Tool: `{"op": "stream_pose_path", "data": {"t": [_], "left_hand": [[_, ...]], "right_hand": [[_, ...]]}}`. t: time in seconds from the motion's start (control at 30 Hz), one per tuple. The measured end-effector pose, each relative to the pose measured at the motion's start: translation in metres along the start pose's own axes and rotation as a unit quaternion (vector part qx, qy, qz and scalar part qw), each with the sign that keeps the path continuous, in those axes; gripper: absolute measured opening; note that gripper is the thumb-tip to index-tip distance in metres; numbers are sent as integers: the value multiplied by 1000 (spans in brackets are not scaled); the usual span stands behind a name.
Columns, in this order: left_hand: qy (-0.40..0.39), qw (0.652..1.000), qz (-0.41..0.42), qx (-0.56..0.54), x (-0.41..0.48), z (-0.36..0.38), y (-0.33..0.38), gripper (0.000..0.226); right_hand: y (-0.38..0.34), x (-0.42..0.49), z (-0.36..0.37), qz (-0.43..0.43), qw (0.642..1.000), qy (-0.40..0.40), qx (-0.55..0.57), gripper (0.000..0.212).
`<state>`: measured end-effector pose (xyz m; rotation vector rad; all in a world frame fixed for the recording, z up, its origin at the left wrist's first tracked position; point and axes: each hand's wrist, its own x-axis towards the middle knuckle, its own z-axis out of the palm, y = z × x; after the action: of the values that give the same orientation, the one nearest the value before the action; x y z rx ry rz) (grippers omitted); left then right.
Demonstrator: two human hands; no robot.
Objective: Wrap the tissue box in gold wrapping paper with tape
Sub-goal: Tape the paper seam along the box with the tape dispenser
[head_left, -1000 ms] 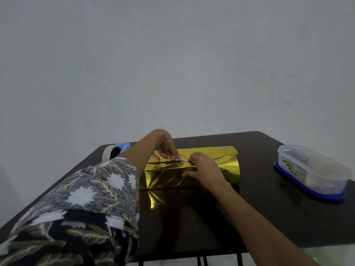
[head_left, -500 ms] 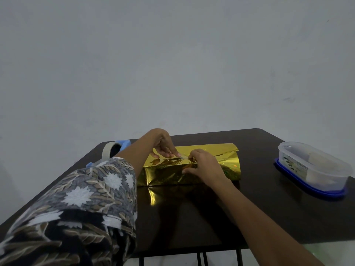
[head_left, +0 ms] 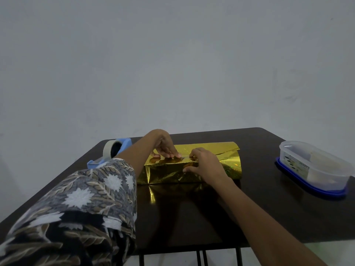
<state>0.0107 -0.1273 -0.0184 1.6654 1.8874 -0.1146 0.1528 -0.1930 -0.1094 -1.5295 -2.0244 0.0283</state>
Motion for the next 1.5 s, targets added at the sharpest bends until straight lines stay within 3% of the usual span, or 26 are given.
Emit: {"op": "stream_pose_path", "data": {"t": [0.2,0.37,0.47,0.6,0.77,1.5], "left_hand": [[35,998,34,-36,-8,-5,2,19],[43,997,46,-43,-10,-2,-2,17],[53,996,59,-46,-12,1,-4,18],[57,994,70,-64,-16,5,-7,18],[68,990,81,-97,-16,8,-13,14],[202,938,261,-102,-29,22,-9,15]], "right_hand": [[-3,1,-1,34,999,-23,-16,85],[-2,7,-10,34,995,-91,1,72],[-1,17,-22,30,988,-148,-2,84],[3,25,-29,-33,975,-163,-148,91],[17,26,-21,-61,960,-234,-142,92],[15,25,-17,-63,959,-221,-168,92]]}}
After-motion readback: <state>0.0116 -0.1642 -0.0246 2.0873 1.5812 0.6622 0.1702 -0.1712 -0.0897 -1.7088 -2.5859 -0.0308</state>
